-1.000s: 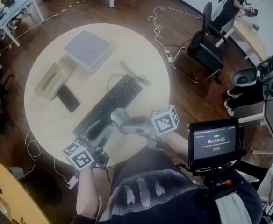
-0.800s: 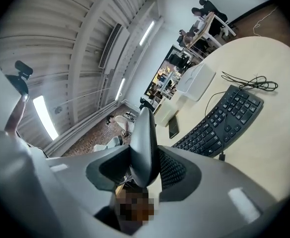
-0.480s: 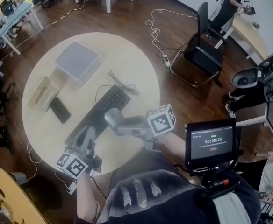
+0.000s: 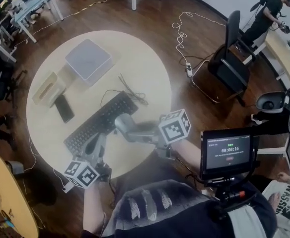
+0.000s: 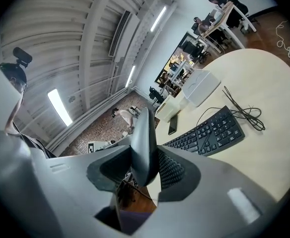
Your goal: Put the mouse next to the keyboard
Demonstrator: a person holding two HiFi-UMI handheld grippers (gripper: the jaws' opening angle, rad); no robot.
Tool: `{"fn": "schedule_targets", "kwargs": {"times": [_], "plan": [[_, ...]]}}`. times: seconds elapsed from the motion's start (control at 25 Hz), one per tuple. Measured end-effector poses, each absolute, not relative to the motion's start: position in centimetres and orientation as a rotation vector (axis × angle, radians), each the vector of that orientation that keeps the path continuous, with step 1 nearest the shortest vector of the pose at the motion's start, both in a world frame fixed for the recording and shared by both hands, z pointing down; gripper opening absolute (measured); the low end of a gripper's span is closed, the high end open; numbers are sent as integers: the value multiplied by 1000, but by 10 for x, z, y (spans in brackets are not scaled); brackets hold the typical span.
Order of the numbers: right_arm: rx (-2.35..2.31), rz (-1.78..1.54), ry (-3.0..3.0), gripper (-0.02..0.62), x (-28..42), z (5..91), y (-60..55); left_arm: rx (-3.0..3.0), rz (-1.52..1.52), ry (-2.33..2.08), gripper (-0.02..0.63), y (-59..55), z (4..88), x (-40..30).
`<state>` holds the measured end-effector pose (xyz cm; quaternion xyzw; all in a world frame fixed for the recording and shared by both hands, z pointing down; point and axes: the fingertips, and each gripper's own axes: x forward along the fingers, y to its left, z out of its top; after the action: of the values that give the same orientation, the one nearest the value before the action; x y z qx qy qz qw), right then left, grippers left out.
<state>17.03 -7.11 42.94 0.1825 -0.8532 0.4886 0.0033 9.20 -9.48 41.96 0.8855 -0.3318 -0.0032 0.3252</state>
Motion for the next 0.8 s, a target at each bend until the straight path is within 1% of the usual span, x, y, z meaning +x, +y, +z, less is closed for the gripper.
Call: {"fn": "schedule_targets", "kwargs": {"times": [0.32,0.6,0.8], "plan": [[612,1408,-2598,160,156,437,-87,2344,4,-949,-2,-100,424,59],[873,1299,-2498,158,166,440,-103,2372,38,-801,-2,-103,438,42],[966,1222,-2416,156,183,441,-110,2389,49,-735,-2,-110,442,40]]}}
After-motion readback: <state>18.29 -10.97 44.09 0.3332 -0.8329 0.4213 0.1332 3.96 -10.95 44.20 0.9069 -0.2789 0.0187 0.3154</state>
